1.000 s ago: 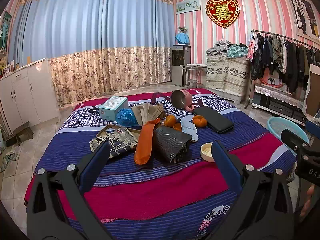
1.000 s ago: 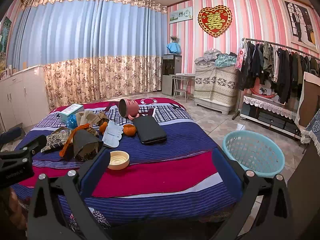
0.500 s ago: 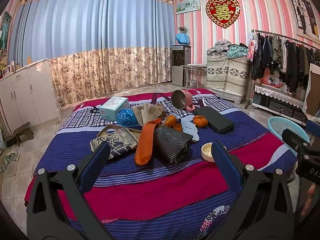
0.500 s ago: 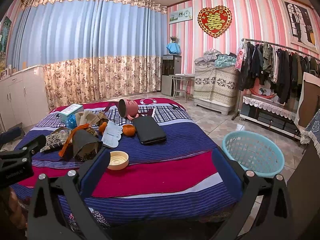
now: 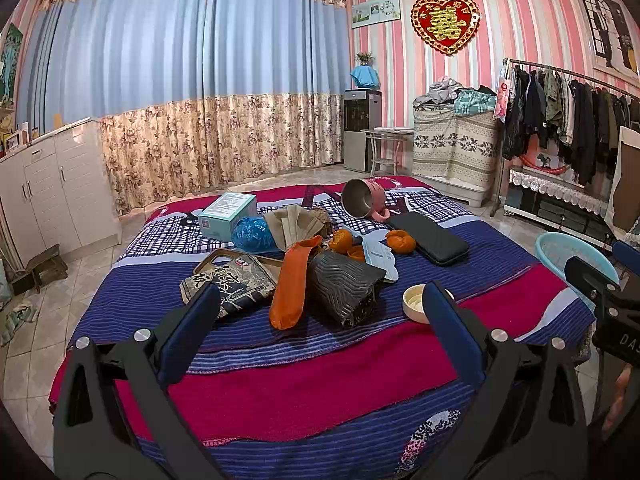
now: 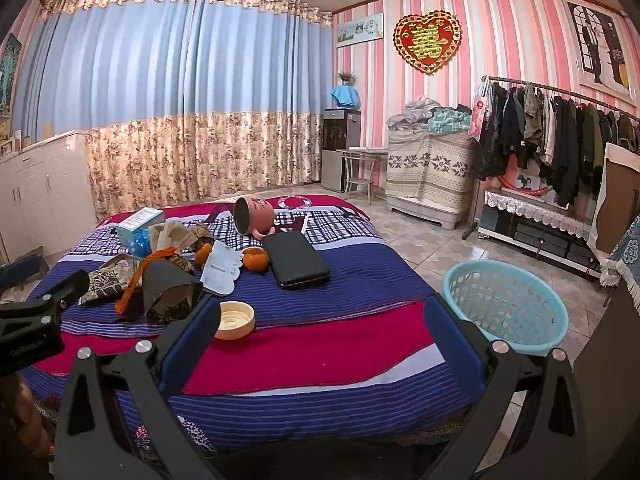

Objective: Collect trash

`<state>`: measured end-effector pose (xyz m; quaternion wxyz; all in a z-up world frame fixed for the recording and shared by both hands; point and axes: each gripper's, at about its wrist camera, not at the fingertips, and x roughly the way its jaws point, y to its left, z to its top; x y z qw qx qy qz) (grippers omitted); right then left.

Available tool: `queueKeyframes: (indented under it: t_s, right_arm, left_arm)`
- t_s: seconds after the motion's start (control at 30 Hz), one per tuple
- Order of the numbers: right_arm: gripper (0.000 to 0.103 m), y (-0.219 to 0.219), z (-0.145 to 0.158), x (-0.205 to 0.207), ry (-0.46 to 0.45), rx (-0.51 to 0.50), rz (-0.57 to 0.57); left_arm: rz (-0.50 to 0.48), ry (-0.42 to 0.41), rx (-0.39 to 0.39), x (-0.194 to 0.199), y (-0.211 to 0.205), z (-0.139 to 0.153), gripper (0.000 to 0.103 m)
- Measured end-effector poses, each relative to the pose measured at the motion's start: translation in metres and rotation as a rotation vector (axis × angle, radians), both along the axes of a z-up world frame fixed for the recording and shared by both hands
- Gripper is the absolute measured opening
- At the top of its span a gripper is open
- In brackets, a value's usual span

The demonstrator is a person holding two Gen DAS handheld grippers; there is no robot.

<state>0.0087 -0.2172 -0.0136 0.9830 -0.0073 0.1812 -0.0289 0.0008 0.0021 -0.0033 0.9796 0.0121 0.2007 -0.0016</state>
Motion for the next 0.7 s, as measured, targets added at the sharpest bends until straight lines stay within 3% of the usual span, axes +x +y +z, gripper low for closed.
queueKeyframes:
  t_s: [0.7]
  right_arm:
    - [0.099,-0.0005,-0.0004,0.0002,0.001,0.001,0.000]
  left_arm:
    - [0.001,0.000,0.001,-0.0001,-0.0005,0.0000,0.098]
